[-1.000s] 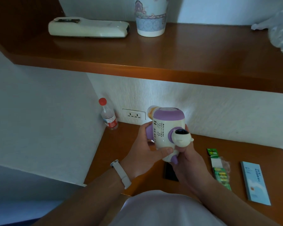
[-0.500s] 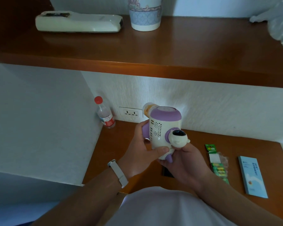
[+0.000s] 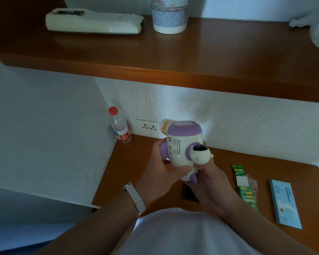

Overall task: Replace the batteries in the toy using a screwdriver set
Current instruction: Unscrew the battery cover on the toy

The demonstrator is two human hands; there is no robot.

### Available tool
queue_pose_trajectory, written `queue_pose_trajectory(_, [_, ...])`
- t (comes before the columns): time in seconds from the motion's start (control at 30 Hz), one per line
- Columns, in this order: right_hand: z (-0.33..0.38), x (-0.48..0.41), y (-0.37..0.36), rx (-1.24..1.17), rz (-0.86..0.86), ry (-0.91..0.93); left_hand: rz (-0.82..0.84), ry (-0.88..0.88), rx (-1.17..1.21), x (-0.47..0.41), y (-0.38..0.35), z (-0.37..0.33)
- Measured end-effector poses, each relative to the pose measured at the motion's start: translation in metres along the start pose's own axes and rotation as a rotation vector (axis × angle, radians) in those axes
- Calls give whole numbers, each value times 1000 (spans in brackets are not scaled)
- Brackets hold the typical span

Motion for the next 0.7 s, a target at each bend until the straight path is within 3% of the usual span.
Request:
queue_pose_trajectory(0.47, [-16,-5,-5,-135,54,-137,25,29,15,5,10,-3])
queue_pose_trajectory(0.7, [-10,-7,-5,37,77,-91,-58,82,150,2,17,3])
Point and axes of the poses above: each hand's wrist, its own x-axis away from the middle knuckle, its own y-axis out of the back of the hand, z = x × y, the point moved 10 cm from there along -x, towards the middle knuckle, and after that the axes turned 8 degrees about x, right-handed, at the moved point
